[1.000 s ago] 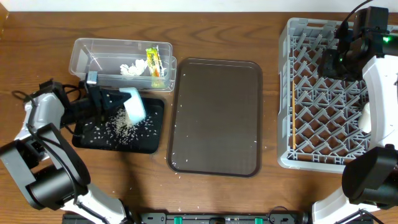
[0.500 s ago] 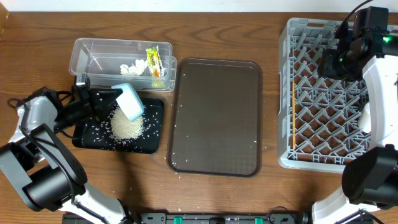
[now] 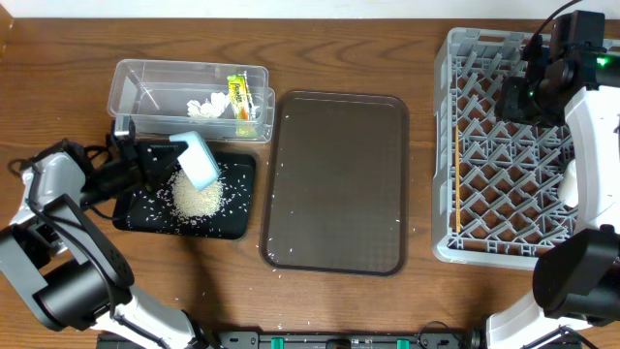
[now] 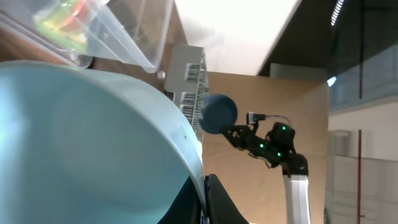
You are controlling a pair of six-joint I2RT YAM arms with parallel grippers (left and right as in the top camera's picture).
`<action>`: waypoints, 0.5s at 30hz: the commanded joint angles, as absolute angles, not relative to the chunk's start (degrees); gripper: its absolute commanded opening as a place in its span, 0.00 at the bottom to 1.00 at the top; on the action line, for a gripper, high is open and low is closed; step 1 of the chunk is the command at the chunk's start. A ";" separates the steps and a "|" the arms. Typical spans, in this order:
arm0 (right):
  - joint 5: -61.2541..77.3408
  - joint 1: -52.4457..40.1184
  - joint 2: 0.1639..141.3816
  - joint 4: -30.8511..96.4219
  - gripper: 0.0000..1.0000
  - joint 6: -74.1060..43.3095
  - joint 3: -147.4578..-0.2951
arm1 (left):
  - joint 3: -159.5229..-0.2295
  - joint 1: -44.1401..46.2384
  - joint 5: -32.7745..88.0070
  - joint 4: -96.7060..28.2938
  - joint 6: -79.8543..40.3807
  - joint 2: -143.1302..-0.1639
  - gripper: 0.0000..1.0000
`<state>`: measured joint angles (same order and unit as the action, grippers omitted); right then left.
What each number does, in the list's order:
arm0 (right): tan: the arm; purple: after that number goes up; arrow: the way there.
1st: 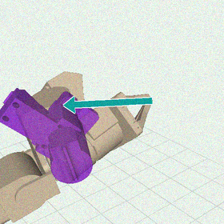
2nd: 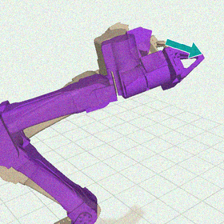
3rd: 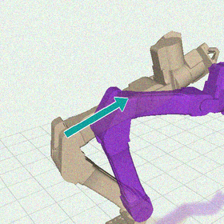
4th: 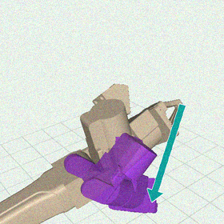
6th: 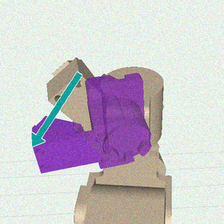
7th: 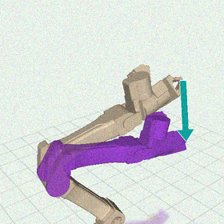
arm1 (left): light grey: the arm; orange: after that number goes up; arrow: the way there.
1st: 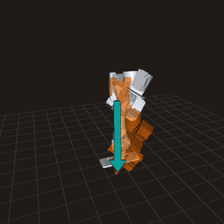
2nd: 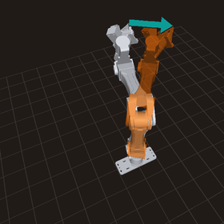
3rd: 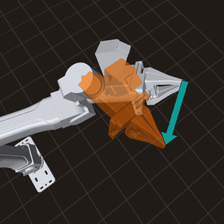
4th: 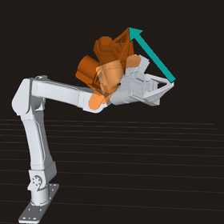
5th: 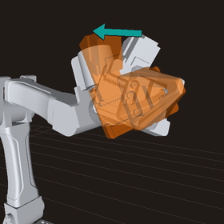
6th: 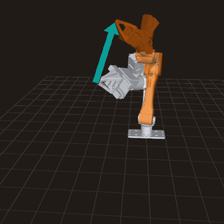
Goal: Sort waste into correct bins and load items into the dishwasher rack
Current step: 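Tip the bowl over the black tray to pour out the rice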
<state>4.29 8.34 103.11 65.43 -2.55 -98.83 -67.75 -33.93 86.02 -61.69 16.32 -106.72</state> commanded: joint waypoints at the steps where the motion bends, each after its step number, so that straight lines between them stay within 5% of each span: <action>1: 4.54 8.19 103.28 65.65 0.46 -2.94 -98.65 | -67.40 -34.44 87.61 -60.40 21.15 -106.54 0.06; 15: 4.54 8.19 103.28 65.54 0.46 -2.94 -98.65 | -67.40 -28.05 81.76 -65.10 22.92 -102.83 0.06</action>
<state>4.29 8.34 103.11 65.49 -2.55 -98.83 -67.72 -32.08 84.99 -64.58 20.45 -106.06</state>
